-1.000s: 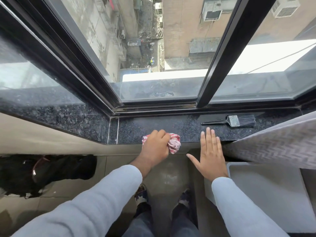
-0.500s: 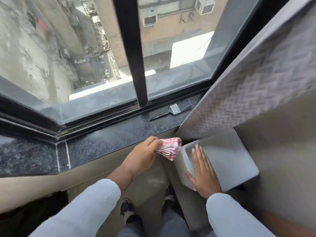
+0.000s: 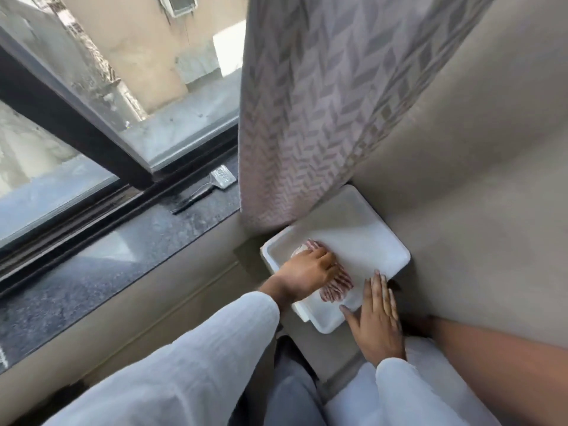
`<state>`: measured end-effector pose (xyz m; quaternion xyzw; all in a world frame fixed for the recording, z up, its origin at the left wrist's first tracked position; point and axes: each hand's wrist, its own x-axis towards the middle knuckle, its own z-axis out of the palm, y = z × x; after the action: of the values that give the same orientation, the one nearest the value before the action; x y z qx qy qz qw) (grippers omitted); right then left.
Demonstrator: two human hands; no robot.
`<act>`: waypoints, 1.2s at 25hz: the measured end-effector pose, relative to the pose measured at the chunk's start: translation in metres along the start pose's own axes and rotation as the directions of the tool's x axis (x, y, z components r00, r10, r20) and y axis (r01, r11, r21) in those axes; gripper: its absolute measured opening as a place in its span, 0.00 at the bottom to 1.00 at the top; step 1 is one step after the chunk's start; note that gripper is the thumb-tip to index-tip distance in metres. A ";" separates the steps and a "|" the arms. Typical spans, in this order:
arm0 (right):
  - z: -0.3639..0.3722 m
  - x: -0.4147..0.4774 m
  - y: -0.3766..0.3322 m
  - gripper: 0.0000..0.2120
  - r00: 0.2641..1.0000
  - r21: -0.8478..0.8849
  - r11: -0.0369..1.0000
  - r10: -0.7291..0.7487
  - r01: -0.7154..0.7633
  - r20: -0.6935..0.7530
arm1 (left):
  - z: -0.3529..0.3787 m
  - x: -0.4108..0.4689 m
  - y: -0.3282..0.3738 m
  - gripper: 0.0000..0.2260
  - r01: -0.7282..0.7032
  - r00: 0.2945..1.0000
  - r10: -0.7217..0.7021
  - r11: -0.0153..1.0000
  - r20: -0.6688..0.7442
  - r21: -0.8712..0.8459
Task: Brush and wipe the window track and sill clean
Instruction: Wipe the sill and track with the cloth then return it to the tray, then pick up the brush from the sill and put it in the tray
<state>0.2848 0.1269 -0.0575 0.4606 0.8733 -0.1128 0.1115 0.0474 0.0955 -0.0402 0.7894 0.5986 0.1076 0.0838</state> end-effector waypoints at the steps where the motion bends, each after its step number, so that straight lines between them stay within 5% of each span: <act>1: 0.004 -0.001 0.001 0.44 1.000 0.000 1.000 -0.007 0.007 0.007 | 0.011 -0.002 0.002 0.06 0.017 0.998 -0.017 1.000 0.067 -0.008; 5: 0.008 -0.002 0.001 0.44 1.000 0.021 1.000 -0.012 0.011 0.020 | 0.020 -0.005 0.004 0.15 0.215 0.893 -0.172 0.975 0.415 -0.059; 7: 0.003 -0.001 -0.002 0.45 0.999 0.014 1.000 -0.028 0.028 0.017 | 0.008 -0.006 0.005 0.19 0.302 0.855 -0.219 0.947 0.470 -0.107; 9: -0.008 0.004 -0.017 0.46 0.992 0.015 0.992 -0.127 0.127 0.018 | -0.014 -0.017 0.002 0.17 0.392 0.868 -0.288 0.897 0.405 -0.202; 12: -0.028 0.024 -0.071 0.45 0.924 -0.011 0.924 -0.382 0.382 -0.022 | -0.045 -0.069 -0.017 0.18 0.416 0.906 -0.422 0.878 0.028 -0.235; 16: -0.054 0.056 -0.180 0.44 0.737 -0.093 0.745 -0.667 0.661 -0.106 | -0.080 -0.171 -0.050 0.23 0.718 0.657 -0.703 0.694 -0.274 -0.059; 18: -0.065 0.068 -0.226 0.44 0.681 -0.139 0.690 -0.723 0.710 -0.112 | -0.092 -0.214 -0.061 0.27 0.839 0.516 -0.808 0.543 -0.284 -0.021; 23: -0.075 0.089 -0.280 0.46 0.694 -0.254 0.672 -0.720 0.696 -0.004 | -0.105 -0.288 -0.076 0.37 0.970 0.242 -0.956 0.238 -0.163 0.044; 26: -0.071 0.090 -0.281 0.44 0.672 -0.247 0.648 -0.740 0.720 0.020 | -0.093 -0.307 -0.075 0.41 0.977 0.198 -0.978 0.191 -0.065 0.096; 30: -0.086 0.110 -0.300 0.32 0.679 -0.101 0.691 -0.722 0.715 -0.134 | -0.087 -0.306 -0.077 0.41 0.978 0.195 -0.979 0.188 -0.068 0.093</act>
<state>-0.0323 0.0730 0.0199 0.0863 0.9920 -0.0921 -0.0045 -0.1274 -0.1784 0.0019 0.2338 0.9681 -0.0073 0.0895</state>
